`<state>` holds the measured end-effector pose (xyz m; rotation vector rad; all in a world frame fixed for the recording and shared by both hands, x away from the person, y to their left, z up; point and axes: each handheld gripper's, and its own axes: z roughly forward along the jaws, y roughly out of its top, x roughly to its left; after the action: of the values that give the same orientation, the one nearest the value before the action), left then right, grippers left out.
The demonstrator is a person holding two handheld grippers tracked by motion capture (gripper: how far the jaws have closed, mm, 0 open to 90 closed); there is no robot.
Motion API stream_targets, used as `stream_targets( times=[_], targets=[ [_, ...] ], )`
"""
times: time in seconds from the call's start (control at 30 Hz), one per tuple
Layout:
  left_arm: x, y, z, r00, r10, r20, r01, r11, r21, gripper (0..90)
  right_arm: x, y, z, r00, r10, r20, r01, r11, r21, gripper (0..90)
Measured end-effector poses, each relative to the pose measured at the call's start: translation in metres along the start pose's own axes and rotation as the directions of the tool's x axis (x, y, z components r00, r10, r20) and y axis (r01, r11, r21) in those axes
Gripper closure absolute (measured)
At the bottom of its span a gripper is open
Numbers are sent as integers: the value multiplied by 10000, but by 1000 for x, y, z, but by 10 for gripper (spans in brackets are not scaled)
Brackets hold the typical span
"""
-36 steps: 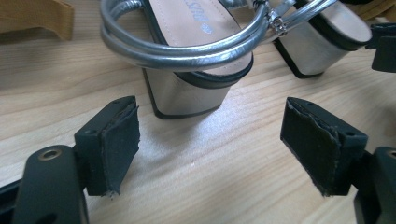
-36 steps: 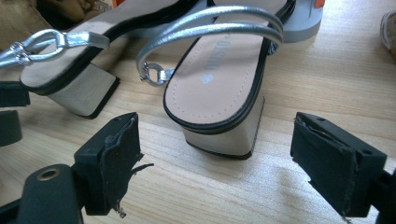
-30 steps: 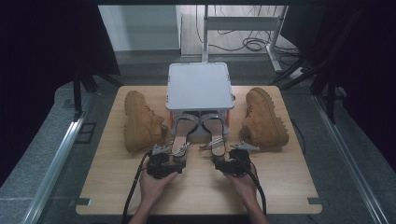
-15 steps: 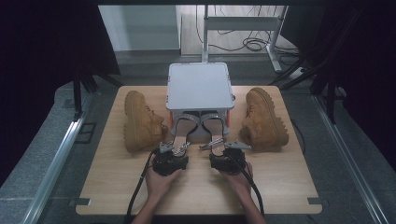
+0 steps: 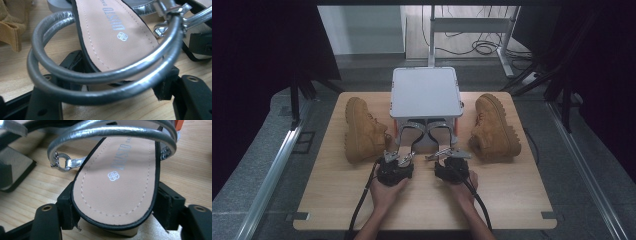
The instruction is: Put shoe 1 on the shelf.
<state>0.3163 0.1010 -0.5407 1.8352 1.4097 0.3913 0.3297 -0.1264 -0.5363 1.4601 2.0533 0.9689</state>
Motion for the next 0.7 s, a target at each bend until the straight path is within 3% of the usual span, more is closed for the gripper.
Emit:
stream_targets(
  times=[0.5,0.7],
  targets=[
    [-4,4,-1,9996,86,-259,-87,10000,-30,357,-2,2,-3,9999,-113,109,112,9999,47,348],
    [-7,13,-4,9985,179,-510,-200,9990,-407,373,-2,3,-4,9999,-89,133,89,10000,29,351]
  ],
)
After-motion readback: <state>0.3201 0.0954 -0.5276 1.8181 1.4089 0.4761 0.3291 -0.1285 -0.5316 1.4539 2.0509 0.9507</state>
